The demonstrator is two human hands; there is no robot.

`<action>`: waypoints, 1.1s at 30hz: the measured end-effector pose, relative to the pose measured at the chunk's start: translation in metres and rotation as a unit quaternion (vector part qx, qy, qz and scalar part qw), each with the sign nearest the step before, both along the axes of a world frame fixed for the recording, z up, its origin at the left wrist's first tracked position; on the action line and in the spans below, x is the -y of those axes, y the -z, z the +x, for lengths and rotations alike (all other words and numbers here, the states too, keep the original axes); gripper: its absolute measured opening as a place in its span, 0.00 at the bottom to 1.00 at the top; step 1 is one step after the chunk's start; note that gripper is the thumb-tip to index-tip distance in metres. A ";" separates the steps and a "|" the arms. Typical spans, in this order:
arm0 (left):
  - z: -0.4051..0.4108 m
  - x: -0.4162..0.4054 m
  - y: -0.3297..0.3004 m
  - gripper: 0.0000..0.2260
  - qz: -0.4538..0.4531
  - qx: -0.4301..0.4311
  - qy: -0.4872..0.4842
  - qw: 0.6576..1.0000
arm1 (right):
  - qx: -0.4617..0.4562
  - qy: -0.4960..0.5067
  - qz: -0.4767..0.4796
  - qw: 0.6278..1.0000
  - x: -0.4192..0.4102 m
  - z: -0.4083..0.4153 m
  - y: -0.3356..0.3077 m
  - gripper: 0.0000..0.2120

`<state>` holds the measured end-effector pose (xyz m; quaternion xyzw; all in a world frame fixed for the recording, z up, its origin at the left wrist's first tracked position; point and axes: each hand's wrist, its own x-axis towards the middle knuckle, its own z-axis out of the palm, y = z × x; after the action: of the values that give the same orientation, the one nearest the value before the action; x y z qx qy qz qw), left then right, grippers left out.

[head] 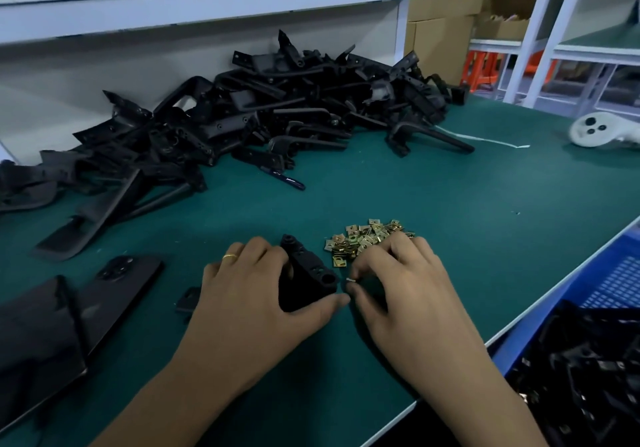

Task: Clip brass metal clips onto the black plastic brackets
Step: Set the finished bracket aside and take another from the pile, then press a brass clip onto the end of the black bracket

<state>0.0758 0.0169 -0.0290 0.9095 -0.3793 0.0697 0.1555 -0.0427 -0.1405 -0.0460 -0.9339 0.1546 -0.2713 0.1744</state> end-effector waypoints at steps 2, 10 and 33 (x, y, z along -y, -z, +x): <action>-0.001 0.001 0.000 0.30 -0.016 0.005 0.005 1.000 | 0.047 -0.008 0.069 0.997 0.002 -0.001 0.000 0.07; -0.002 -0.002 0.003 0.23 -0.094 0.038 0.147 0.984 | 0.222 -0.108 0.438 0.864 0.010 -0.008 -0.010 0.09; -0.002 -0.004 -0.008 0.26 -0.064 0.105 0.218 0.968 | 0.222 -0.107 0.554 0.795 -0.008 0.003 -0.014 0.14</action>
<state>0.0734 0.0206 -0.0211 0.7808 -0.5770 0.1534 0.1843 -0.0400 -0.1326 -0.0318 -0.6022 0.1345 -0.3184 0.7196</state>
